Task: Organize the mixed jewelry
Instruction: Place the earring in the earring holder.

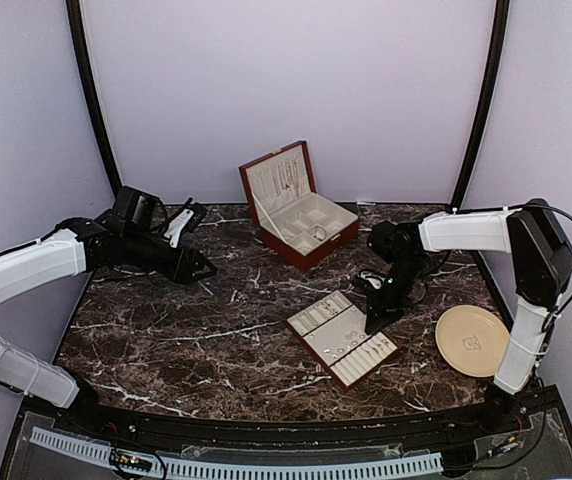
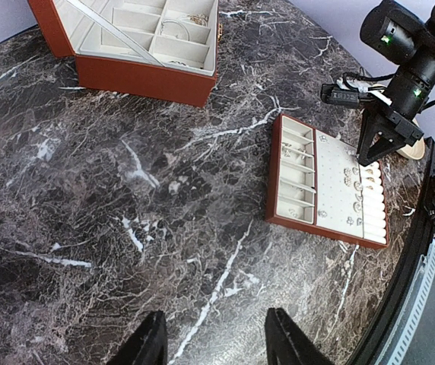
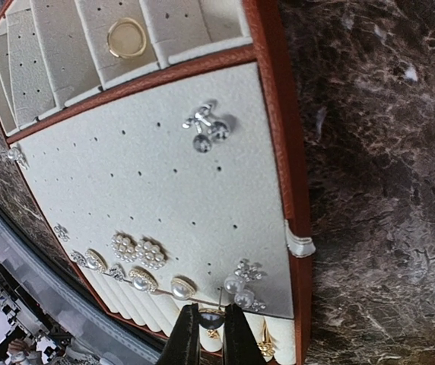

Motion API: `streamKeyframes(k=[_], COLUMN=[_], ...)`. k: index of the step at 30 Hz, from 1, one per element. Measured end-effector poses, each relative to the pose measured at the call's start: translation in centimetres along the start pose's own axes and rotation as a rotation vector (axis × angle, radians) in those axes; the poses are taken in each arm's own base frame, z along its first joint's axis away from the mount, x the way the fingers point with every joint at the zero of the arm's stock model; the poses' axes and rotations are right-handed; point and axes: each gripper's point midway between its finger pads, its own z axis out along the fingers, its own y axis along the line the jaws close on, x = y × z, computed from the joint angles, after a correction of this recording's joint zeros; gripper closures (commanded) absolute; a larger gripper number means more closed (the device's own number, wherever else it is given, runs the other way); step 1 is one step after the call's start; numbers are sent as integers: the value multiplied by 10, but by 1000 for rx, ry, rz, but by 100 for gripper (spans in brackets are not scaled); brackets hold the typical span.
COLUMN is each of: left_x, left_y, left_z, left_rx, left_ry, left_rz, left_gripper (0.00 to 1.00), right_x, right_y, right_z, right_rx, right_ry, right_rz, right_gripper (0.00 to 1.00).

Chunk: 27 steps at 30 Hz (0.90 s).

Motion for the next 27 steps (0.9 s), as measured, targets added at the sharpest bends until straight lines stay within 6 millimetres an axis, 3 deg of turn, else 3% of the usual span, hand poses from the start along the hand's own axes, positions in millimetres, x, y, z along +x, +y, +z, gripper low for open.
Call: streamKeyframes(k=[27], left_x=[0], left_y=[0], left_z=[0], left_rx=[0], left_ry=[-1], left_rz=[1], left_gripper=[55], right_x=[5], right_y=[1], right_z=[0], right_rx=[-7], right_ry=[21], right_rz=[9], right_gripper=[95])
